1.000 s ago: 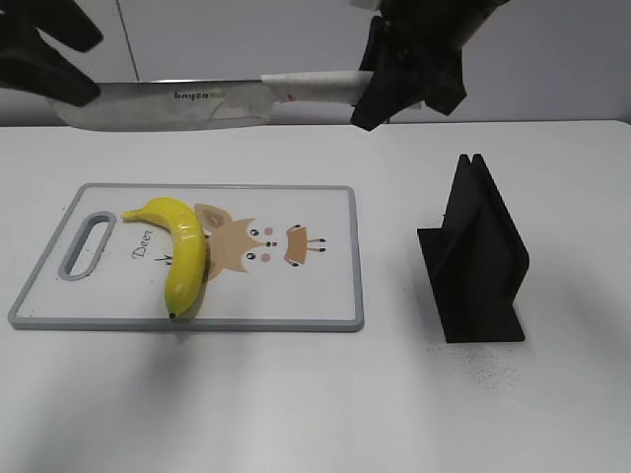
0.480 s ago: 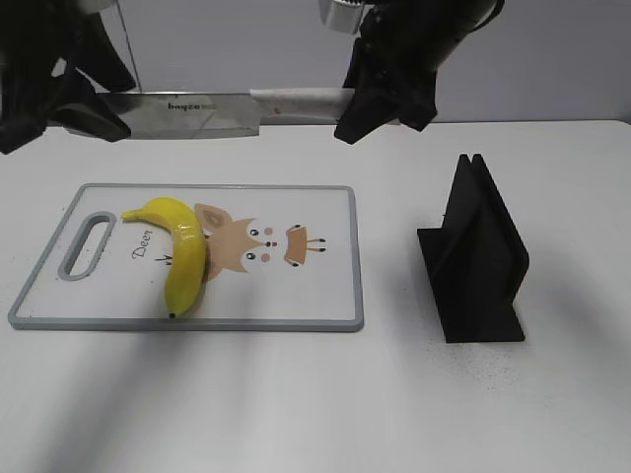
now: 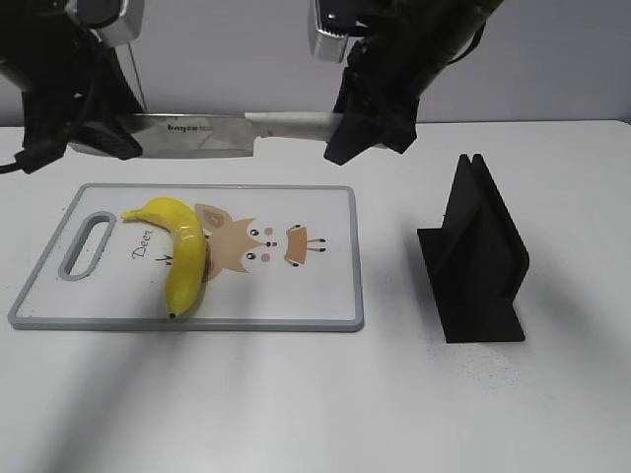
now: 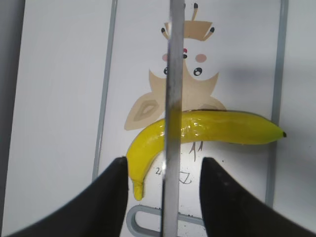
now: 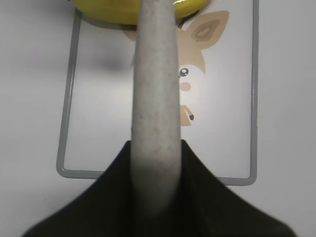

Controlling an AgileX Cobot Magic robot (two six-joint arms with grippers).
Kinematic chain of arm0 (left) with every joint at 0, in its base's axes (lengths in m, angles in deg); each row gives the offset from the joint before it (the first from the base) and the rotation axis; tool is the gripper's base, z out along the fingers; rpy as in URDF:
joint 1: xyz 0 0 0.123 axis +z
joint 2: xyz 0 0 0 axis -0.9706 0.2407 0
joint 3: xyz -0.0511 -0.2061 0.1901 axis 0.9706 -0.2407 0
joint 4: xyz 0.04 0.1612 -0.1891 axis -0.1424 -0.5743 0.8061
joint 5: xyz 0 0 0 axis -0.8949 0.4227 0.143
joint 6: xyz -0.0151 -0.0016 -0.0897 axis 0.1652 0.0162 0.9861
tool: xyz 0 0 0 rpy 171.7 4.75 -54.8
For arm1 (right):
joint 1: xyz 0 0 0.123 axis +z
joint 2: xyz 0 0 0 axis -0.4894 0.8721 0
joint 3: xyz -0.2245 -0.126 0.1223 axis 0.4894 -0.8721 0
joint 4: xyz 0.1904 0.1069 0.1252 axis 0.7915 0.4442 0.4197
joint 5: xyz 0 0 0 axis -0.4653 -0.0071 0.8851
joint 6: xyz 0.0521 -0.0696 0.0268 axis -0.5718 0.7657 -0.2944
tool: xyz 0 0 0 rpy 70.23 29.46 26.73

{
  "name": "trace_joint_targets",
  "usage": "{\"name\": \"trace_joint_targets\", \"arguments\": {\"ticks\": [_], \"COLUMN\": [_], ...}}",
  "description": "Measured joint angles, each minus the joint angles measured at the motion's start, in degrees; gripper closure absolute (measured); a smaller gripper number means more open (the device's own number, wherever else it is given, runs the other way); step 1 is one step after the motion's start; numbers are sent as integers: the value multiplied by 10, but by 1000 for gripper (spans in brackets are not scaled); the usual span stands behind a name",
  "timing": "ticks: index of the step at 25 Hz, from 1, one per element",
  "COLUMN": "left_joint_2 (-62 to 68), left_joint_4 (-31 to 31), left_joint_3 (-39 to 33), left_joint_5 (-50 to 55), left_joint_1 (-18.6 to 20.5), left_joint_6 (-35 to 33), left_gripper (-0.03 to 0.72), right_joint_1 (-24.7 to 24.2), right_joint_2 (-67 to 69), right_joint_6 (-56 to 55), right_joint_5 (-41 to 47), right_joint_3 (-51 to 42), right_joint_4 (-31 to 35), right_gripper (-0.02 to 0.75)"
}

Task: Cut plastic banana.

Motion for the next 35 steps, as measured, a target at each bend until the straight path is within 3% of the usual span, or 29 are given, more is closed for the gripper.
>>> {"name": "trace_joint_targets", "arguments": {"ticks": [10, 18, 24, 35], "left_joint_2": [6, 6, 6, 35], "left_joint_4": [0, 1, 2, 12], "left_joint_3": [0, 0, 0, 1], "left_joint_5": [-6, -6, 3, -2], "left_joint_1": [0, 0, 0, 0], "left_joint_6": [1, 1, 3, 29], "left_gripper": [446, 490, 657, 680], "right_joint_1": [0, 0, 1, 1], "right_joint_2": [0, 0, 0, 5], "right_joint_6": [0, 0, 6, -16], "right_joint_5": [-14, -14, -9, -11], "right_joint_3": [0, 0, 0, 0], "right_joint_4": [7, 8, 6, -7], "right_gripper": [557, 557, 557, 556]}}
